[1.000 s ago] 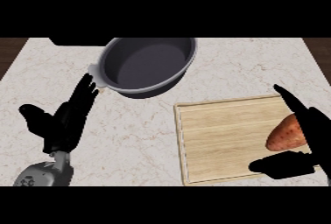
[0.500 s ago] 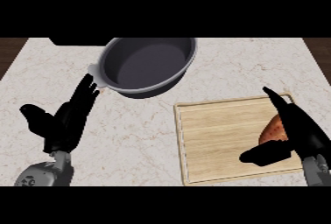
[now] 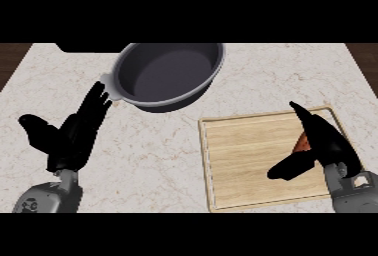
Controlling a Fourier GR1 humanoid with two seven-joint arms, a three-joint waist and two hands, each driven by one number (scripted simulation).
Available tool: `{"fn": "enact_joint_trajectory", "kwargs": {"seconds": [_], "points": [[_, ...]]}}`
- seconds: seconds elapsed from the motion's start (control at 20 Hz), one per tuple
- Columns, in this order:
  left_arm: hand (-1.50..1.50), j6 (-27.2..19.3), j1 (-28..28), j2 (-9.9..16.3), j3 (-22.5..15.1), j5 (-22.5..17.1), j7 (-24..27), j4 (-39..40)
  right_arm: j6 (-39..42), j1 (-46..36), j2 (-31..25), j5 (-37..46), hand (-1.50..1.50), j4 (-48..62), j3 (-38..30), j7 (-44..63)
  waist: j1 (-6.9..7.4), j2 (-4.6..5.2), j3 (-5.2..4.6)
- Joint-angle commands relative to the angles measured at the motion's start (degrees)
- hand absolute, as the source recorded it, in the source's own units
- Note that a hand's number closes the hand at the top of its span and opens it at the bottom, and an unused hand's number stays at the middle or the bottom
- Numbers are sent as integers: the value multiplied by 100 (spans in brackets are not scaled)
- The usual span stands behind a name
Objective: Pick the sweet potato from the tray and place it in the pot
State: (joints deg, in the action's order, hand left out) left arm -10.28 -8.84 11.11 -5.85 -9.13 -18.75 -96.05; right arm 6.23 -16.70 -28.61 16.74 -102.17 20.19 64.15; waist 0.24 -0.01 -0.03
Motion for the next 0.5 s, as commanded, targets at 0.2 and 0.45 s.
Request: {"fn": "enact_joint_trajectory", "kwargs": {"seconds": [0.2, 0.45], "points": [[0, 295, 154, 60, 192, -116, 182, 123, 599, -432, 228, -22, -150, 673, -7, 694, 18, 8, -2], [0, 178, 276, -140, 68, 142, 303, 103, 543, 22, 294, 210, -150, 759, -60, 216, -17, 1, 1]]}}
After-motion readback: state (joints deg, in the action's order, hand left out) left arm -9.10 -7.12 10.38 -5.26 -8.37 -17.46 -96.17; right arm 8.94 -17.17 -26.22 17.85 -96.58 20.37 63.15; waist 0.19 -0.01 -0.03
